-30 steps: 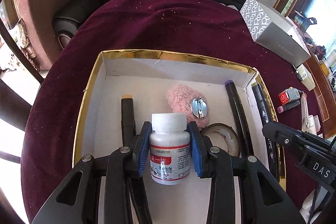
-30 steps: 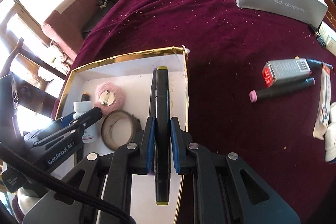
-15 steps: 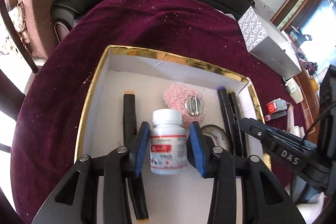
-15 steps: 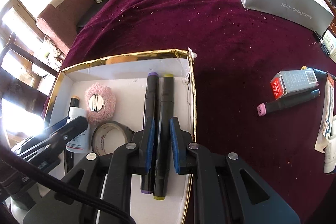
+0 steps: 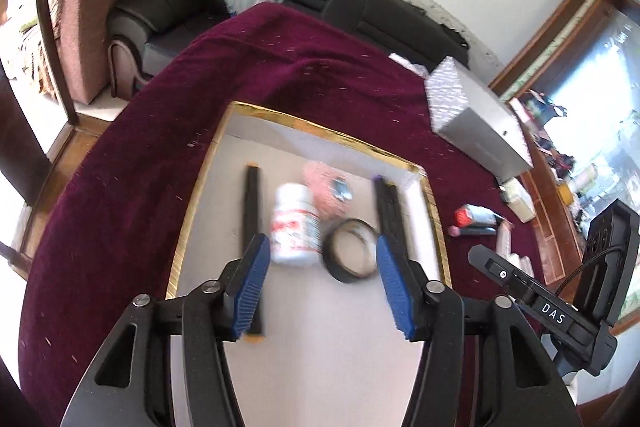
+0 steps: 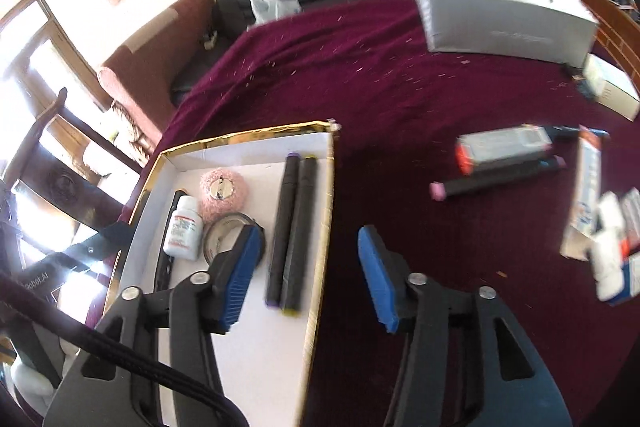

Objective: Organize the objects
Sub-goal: 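Move both open grippers back toward the remaining medicine boxes, then grasp a white pill bottle with the right gripper while the left gripper approaches a blue-and-white medicine box, then grasp the blue-and-white medicine box with the left gripper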

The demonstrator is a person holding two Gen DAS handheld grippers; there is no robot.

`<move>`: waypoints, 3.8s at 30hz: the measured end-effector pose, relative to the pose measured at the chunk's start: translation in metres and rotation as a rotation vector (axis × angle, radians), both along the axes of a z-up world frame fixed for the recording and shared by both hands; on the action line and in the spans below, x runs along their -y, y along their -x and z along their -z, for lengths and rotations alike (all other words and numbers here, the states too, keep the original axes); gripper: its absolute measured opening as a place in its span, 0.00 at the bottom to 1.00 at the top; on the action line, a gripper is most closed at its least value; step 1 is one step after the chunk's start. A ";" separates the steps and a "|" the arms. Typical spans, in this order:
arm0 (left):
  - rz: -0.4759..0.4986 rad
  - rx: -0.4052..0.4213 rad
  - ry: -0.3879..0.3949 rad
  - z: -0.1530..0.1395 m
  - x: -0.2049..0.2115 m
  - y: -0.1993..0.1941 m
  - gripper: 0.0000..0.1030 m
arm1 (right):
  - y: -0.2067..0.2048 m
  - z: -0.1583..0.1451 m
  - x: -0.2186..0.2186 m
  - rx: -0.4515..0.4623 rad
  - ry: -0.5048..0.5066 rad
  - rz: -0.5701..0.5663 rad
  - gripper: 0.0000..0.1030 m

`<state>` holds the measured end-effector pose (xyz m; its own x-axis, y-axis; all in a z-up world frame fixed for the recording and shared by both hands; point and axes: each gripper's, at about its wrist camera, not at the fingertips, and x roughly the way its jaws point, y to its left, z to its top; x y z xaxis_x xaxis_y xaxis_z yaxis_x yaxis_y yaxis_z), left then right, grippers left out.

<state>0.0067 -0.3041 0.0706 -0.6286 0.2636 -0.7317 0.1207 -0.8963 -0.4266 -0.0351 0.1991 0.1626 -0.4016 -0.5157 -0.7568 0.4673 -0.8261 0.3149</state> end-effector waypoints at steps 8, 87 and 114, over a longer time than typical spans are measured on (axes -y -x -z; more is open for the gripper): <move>0.203 -0.056 -0.047 -0.011 -0.095 -0.037 0.52 | -0.011 0.011 -0.113 0.034 0.025 0.124 0.51; 0.946 -0.127 0.590 0.040 -0.341 -0.033 0.53 | 0.033 0.065 -0.232 0.072 0.174 0.156 0.30; 0.667 -0.033 0.386 0.052 -0.338 -0.045 0.28 | 0.036 0.070 -0.245 0.112 0.261 0.153 0.30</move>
<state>0.0516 0.0343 0.0186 -0.4497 0.3244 -0.8322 -0.5051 -0.8608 -0.0626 -0.0707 0.4440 0.0926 -0.4110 -0.6385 -0.6507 0.2942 -0.7685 0.5682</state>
